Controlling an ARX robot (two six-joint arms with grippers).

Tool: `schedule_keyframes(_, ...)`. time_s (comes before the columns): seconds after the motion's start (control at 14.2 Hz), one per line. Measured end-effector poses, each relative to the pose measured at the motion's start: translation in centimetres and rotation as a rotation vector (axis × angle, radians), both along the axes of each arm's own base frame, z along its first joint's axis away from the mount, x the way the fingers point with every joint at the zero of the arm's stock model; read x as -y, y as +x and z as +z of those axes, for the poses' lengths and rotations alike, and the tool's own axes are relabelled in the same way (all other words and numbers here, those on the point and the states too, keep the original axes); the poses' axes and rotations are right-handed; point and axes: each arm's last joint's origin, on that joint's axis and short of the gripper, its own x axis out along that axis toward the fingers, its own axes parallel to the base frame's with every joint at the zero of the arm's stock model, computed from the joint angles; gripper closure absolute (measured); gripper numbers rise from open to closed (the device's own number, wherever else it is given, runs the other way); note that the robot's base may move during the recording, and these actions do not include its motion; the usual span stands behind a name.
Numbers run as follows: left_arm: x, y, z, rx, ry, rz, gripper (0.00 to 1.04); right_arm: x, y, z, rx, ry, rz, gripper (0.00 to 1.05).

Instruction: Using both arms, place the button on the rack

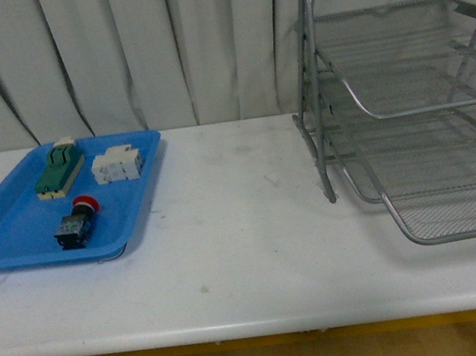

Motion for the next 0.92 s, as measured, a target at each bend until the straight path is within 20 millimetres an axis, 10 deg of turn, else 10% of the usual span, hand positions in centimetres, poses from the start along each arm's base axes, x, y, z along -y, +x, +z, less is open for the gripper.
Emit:
schedule_keyframes(0.21, 0.0, 0.0, 0.0, 0.0, 0.0, 0.0, 0.07, -2.8, -3.5, 1.2, -0.04, -0.764, -0.101, 0.61)
schedule_keyframes(0.42, 0.0, 0.0, 0.0, 0.0, 0.0, 0.0, 0.07, -3.6, -4.1, -0.4, -0.066, -0.968, -0.1, 1.02)
schedule_keyframes(0.92, 0.0, 0.0, 0.0, 0.0, 0.0, 0.0, 0.07, -4.7, -4.9, -1.8, -0.053, -0.996, -0.114, 1.03)
